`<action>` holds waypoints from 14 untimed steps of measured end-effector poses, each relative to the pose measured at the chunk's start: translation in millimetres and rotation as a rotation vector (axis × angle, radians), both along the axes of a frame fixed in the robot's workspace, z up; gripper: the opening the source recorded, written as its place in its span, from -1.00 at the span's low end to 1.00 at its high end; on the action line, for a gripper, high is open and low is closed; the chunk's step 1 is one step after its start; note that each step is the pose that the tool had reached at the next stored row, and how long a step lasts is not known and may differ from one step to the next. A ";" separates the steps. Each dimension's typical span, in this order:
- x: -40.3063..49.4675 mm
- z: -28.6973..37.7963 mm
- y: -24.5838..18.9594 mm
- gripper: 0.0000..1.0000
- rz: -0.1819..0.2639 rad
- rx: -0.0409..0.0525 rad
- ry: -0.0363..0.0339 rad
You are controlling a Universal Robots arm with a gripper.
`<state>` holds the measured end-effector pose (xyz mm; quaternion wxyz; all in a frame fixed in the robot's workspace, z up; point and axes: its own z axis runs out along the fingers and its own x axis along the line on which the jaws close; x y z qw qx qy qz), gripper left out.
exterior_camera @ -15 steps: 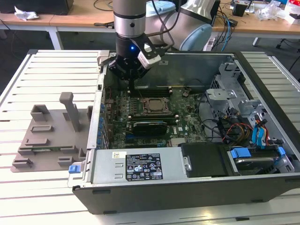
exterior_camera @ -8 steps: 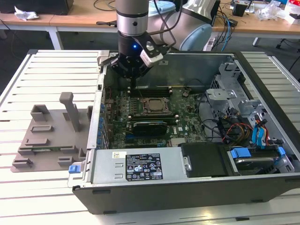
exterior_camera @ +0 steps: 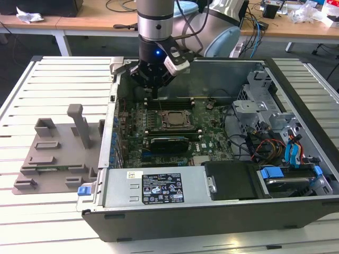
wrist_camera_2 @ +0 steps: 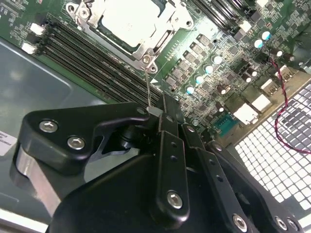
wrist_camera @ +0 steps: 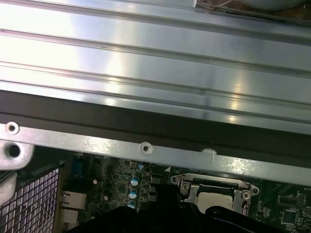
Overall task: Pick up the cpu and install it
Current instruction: 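Install the first cpu locking lever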
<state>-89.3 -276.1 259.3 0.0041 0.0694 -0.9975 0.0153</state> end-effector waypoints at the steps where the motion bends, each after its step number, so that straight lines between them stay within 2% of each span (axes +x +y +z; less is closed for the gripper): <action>1: 1.9 0.0 0.0 -0.79 0.000 0.0000 0.0004; 6: 11.8 0.0 0.0 -0.79 0.000 -0.0001 0.0034; 14: 22.4 -0.3 0.0 -0.79 0.000 0.0000 0.0063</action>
